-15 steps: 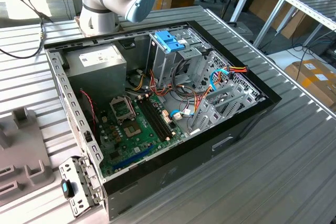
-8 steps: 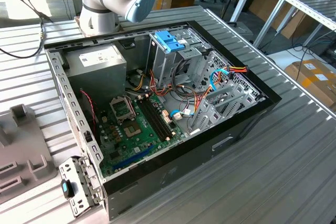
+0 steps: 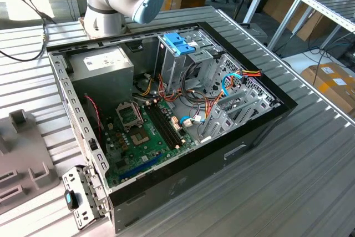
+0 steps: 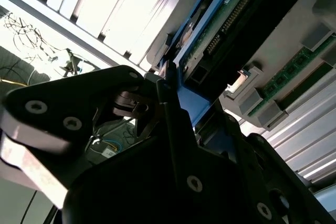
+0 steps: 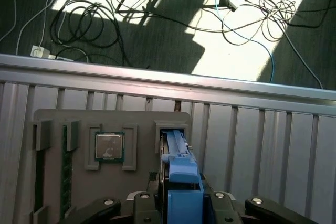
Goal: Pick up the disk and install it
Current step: 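Pick up the disk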
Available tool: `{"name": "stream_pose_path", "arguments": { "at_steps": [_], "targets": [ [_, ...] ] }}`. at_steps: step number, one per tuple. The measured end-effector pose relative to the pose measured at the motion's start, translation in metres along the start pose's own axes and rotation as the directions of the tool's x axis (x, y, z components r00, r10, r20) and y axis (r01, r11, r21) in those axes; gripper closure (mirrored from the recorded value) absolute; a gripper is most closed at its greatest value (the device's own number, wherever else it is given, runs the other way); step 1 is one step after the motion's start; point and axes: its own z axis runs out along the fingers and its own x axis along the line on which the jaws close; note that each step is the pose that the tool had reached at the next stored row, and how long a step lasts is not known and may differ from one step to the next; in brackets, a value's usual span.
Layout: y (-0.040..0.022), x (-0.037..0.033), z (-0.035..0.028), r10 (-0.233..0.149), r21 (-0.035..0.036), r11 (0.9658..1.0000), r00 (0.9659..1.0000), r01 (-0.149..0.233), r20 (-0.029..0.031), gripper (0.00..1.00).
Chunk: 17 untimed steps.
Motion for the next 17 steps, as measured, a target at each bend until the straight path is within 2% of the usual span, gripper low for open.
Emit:
{"name": "stream_pose_path", "arguments": {
  "at_steps": [17],
  "targets": [
    [-0.0004, -0.0015, -0.0024, 0.000, -0.0012, 1.0000, 1.0000, 0.000, 0.0026, 0.62]
  ]
}}
